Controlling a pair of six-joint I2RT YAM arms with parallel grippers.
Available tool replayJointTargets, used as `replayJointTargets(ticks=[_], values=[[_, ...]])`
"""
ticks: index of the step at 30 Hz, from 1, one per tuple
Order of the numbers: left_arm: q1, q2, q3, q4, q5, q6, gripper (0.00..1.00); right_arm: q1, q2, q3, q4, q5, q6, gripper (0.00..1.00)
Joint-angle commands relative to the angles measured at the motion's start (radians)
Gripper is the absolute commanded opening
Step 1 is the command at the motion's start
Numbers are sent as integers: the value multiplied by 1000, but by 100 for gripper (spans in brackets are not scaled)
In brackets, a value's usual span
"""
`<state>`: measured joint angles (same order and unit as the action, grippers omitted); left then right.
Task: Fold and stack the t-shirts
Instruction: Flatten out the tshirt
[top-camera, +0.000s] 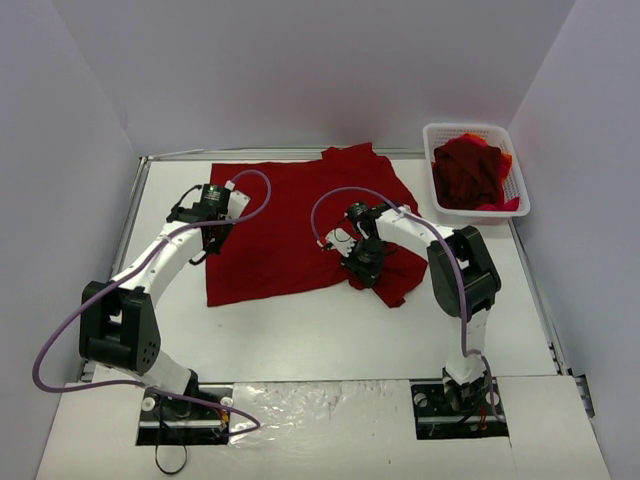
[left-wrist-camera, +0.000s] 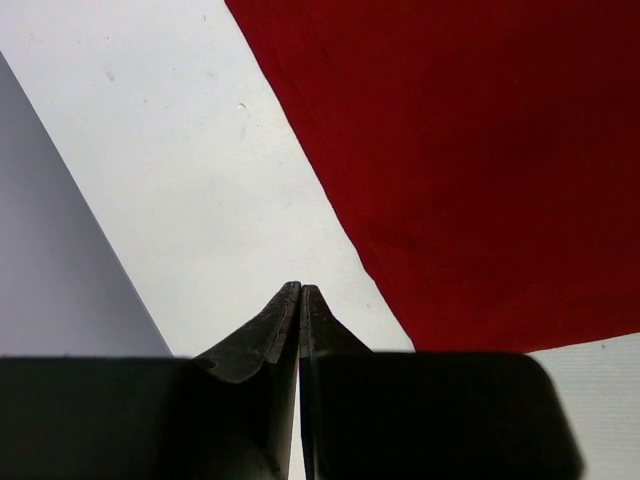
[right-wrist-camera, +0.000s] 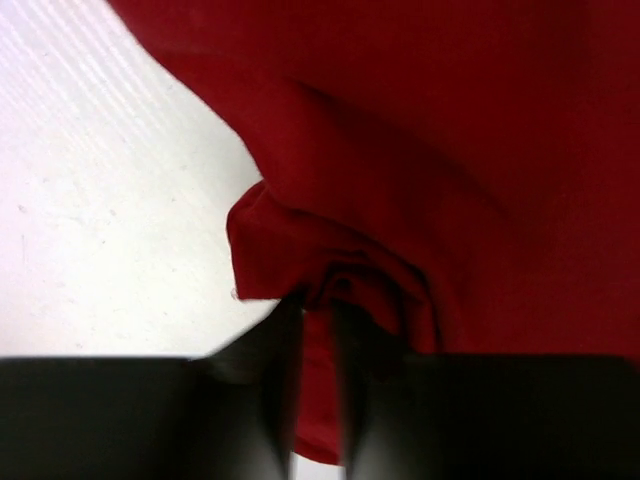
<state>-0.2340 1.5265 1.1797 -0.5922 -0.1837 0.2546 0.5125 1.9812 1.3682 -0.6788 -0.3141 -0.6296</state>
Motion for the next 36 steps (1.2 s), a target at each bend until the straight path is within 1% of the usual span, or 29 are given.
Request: replayJointTargets(ticks=[1, 2, 3, 7, 10, 14, 21, 25, 30, 31, 32, 34, 35, 36], values=[[5, -15, 6, 8, -2, 3, 2, 9, 11, 23, -22, 20, 14, 7], [5, -17, 5, 8, -2, 3, 2, 9, 8, 23, -24, 21, 16, 1], [7, -19, 3, 8, -2, 3, 2, 9, 4, 17, -25, 24, 19, 0], [5, -20, 6, 5, 0, 5, 2, 12, -54, 5, -42, 32, 30, 0], [5, -23, 9, 0, 1, 5, 2, 14, -105, 9, -90, 14, 27, 0], [5, -32, 15, -9, 9, 2, 2, 14, -162, 34, -210, -64, 5, 0], [5, -57, 8, -11, 6, 5, 2, 15, -263, 34, -340, -152, -38, 0], [5, -55, 5, -9, 6, 6, 2, 15, -291, 9, -410, -171, -70, 0], [4, -45, 9, -9, 9, 5, 2, 14, -274, -11, -479, -209, -146, 0], [4, -43, 9, -9, 10, 5, 2, 14, -269, -12, -504, -221, -165, 13], [4, -39, 11, -8, 9, 5, 2, 14, -253, -15, -505, -224, -177, 42], [4, -32, 11, -9, 7, 5, 2, 6, -236, -12, -495, -218, -176, 45], [4, -29, 11, -9, 7, 5, 2, 0, -222, -3, -490, -215, -174, 49], [4, -28, 12, -11, 7, 5, 2, -5, -219, 3, -475, -201, -157, 49]])
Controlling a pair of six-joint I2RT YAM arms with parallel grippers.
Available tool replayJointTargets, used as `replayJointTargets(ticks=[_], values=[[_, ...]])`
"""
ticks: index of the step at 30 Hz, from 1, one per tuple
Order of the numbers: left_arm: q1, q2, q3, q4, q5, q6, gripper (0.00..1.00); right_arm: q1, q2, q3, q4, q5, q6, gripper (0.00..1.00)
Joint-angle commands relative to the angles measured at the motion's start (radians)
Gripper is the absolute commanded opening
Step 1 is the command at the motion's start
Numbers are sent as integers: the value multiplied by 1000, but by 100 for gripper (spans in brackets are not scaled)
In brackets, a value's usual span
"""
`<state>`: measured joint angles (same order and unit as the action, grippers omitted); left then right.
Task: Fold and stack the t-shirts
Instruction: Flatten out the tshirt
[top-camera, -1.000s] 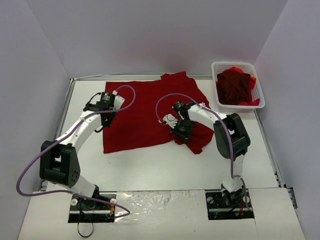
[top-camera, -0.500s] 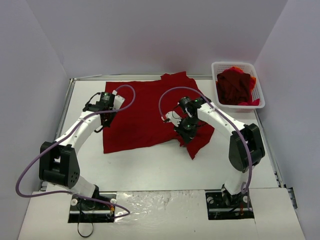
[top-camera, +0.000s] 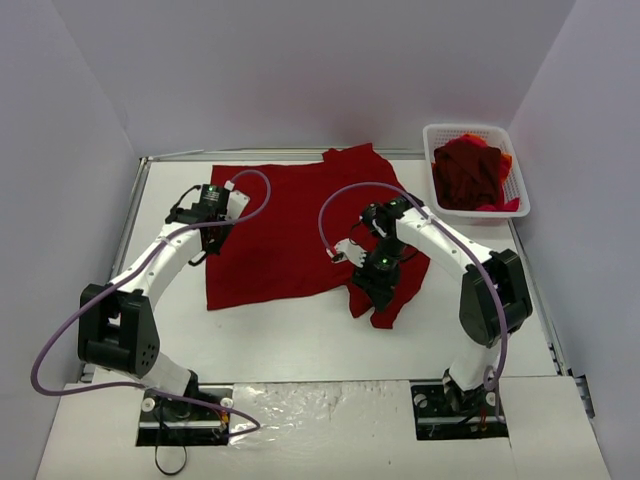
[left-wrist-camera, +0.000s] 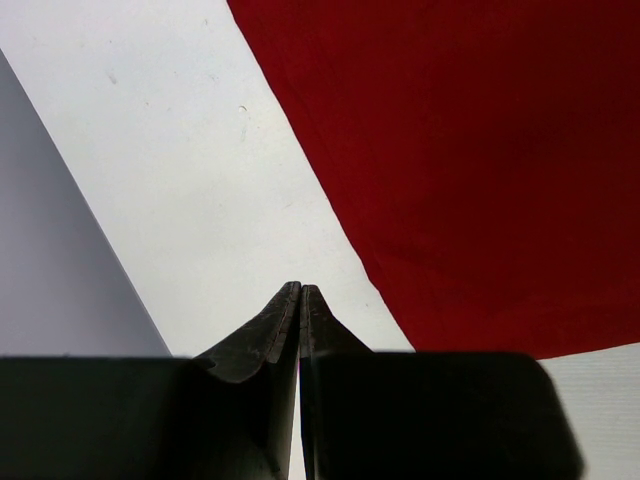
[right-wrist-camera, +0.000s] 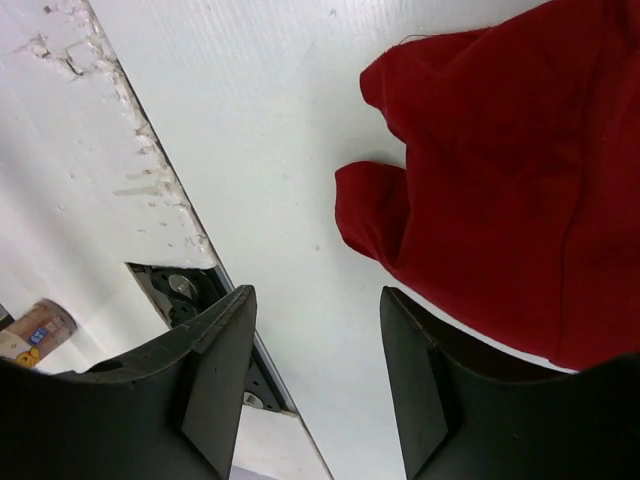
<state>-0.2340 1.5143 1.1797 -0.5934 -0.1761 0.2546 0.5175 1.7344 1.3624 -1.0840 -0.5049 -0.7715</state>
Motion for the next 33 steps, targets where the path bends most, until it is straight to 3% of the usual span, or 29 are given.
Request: replayJointTargets(ticks=[1, 11, 21, 33], values=[[4, -16, 11, -11, 0, 5, 2, -17, 28, 13, -65, -4, -9, 50], [-7, -22, 8, -11, 6, 8, 2, -33, -13, -48, -70, 153, 23, 46], [-16, 0, 11, -6, 1, 11, 2, 26, 31, -109, -30, 163, 25, 39], [-21, -16, -8, 4, -14, 15, 2, 85, 172, -135, 116, 183, 51, 21]])
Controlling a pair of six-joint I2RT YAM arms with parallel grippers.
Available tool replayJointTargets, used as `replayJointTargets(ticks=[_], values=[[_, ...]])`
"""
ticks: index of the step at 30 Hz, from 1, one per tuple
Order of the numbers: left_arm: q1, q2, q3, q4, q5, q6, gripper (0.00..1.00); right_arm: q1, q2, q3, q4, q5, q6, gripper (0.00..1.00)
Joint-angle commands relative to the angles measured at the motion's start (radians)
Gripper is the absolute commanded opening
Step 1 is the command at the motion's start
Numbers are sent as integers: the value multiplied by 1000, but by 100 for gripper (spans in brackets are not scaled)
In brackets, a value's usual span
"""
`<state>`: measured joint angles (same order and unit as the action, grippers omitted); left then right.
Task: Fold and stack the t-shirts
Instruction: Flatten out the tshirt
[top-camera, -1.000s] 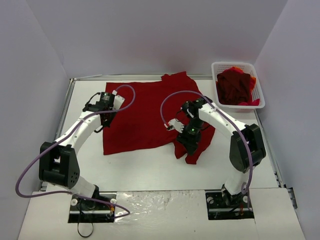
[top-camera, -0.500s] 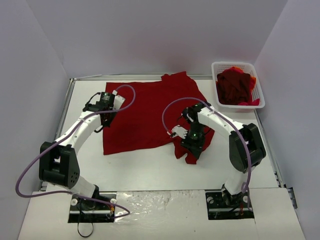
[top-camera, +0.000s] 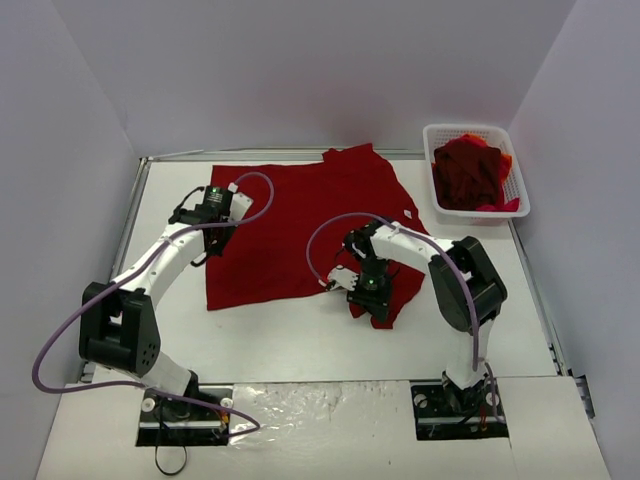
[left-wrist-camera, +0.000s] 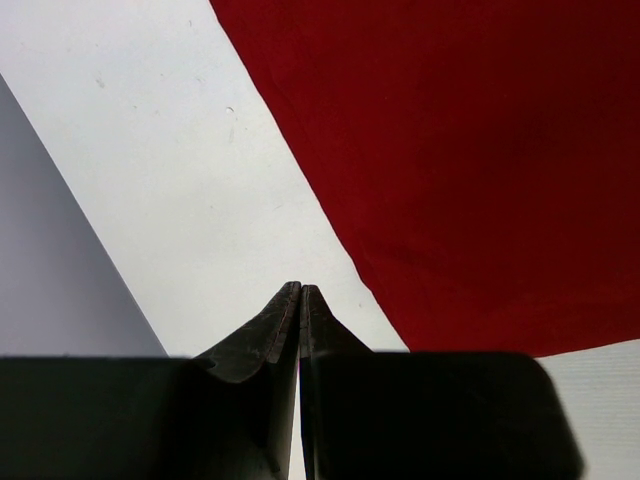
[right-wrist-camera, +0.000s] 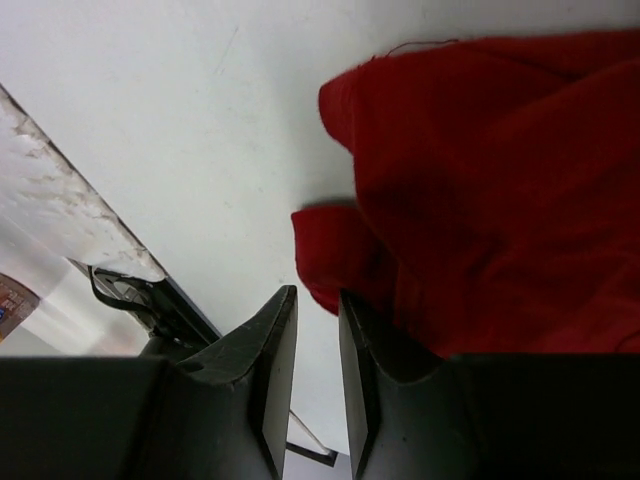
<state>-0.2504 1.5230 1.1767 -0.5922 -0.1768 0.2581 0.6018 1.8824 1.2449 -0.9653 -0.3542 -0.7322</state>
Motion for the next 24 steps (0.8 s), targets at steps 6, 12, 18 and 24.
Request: replayJointTargets(ticks=[6, 12, 18, 24], values=[[-4, -34, -14, 9, -18, 15, 2, -2, 44, -70, 69, 73, 39, 12], [-6, -38, -19, 19, -13, 17, 2, -23, 52, -116, 112, 93, 54, 1], [-15, -40, -20, 20, -21, 21, 2, -63, 17, -148, 111, 142, 63, 0], [-24, -27, -15, 19, -26, 21, 2, -120, -29, -193, 102, 193, 51, 0]])
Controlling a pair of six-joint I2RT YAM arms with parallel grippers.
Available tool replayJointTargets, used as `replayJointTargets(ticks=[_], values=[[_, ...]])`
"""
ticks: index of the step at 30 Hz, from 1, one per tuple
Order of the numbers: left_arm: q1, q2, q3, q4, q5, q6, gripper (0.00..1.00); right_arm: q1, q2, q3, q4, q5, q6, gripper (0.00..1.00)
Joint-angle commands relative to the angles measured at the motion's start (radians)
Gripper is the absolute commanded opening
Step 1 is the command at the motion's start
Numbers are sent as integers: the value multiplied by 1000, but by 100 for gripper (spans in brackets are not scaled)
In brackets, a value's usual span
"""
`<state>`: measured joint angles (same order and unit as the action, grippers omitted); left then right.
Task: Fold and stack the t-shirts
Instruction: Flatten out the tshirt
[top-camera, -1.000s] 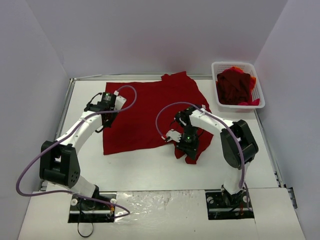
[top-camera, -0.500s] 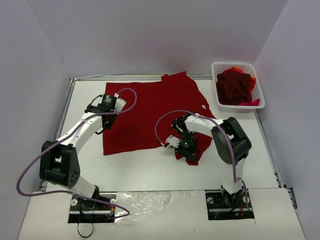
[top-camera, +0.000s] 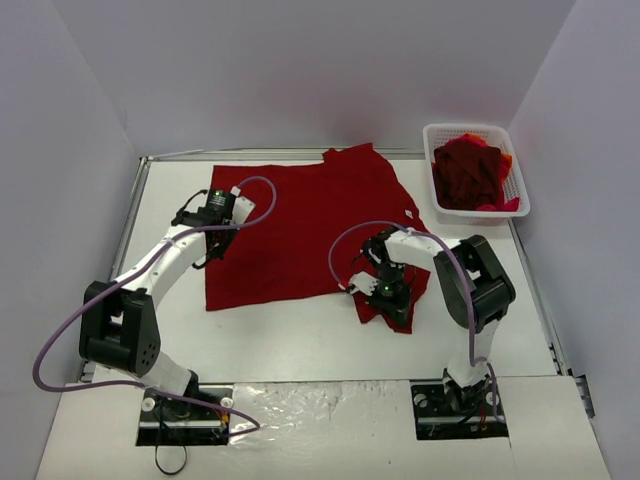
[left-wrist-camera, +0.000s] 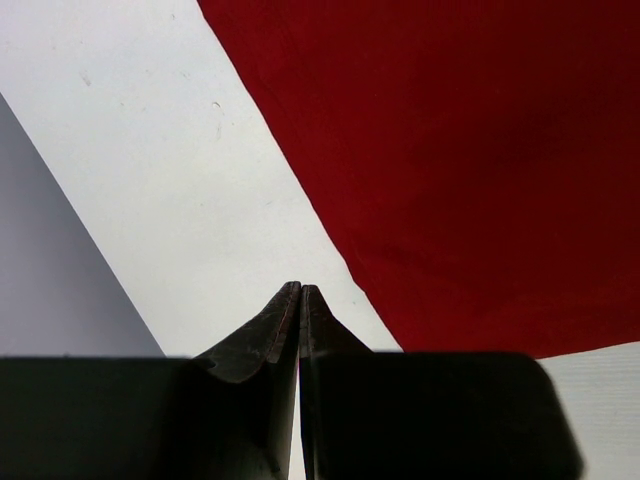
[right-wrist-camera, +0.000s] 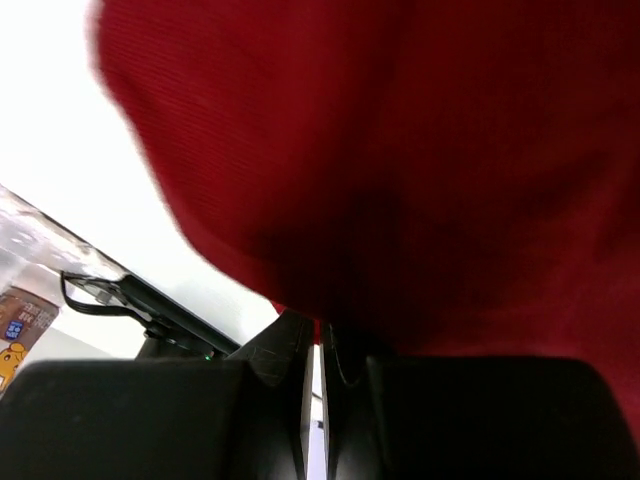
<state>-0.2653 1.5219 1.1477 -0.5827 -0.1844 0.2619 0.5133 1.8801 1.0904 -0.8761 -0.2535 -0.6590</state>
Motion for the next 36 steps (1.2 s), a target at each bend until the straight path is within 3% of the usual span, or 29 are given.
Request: replayJointTargets(ticks=[1, 10, 16, 18, 24, 28, 36], values=[[-11, -26, 14, 9, -18, 17, 2, -51, -27, -44, 11, 98, -27, 0], [-15, -28, 10, 7, -23, 19, 2, -93, -32, 17, -49, 74, -54, 0], [-20, -20, 14, 6, -18, 17, 2, -45, -76, 244, -214, -114, -94, 30], [-28, -17, 15, 6, -7, 16, 2, -47, -81, 311, -280, -186, -129, 31], [-40, 9, 50, -11, 43, 2, 2, -61, -107, 444, -281, -207, -127, 30], [-52, 87, 73, -9, 80, -7, 2, -126, -64, 431, -127, -109, -18, 0], [-61, 219, 129, 20, 111, -59, 2, -228, 69, 427, 92, 16, 114, 0]])
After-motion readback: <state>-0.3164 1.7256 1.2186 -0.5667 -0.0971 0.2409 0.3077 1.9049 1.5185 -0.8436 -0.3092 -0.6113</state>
